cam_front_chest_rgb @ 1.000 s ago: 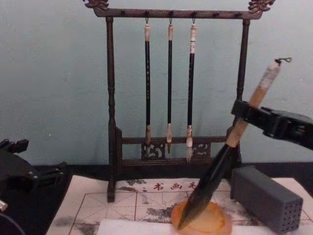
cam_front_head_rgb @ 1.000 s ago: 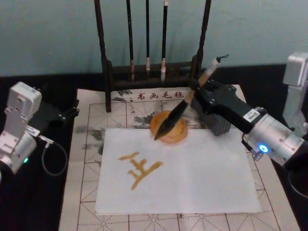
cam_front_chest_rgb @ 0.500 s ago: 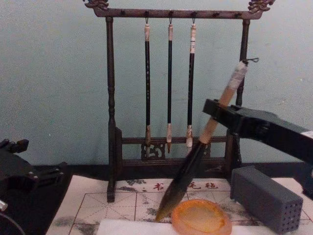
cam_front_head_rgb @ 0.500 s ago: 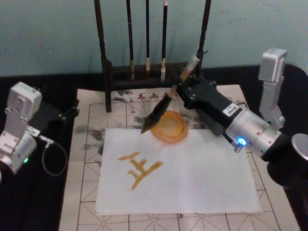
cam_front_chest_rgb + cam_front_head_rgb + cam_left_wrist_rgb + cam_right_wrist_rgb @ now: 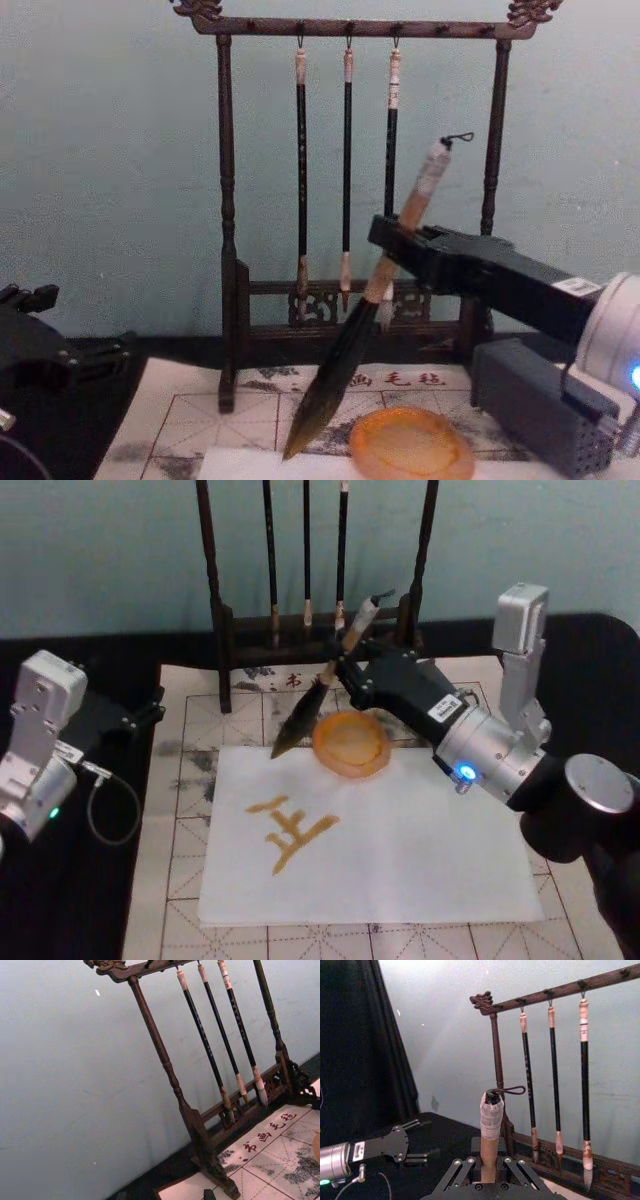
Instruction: Pick up the brush from the inkstone, write on the paper, then place the brush back to its original position.
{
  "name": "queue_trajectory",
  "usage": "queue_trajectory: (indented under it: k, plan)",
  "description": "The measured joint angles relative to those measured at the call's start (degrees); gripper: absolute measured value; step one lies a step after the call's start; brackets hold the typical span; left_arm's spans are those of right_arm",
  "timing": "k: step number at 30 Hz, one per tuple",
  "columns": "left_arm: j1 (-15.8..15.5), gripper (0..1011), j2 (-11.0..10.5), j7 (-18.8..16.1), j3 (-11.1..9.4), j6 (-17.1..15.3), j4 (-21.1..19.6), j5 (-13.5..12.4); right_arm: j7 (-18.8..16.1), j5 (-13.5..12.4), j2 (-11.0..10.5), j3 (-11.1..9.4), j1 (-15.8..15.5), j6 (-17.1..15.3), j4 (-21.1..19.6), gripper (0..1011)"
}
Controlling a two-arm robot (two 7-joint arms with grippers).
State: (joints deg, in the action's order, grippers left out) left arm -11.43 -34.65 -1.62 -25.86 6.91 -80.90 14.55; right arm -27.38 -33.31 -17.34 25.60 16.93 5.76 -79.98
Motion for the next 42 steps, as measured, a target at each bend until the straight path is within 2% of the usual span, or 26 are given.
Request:
queue_trajectory:
  k: [17, 42]
  plan:
    - [0.0, 1001, 0.0, 0.0, 0.0, 0.0, 0.0, 0.0, -0.6, 2.1, 2.7, 0.6, 1.2, 0.5, 2.8, 181]
    - [0.0, 1001, 0.0, 0.0, 0.0, 0.0, 0.0, 0.0, -0.7, 4.4, 4.5, 1.0, 1.7, 1.0, 5.2, 181]
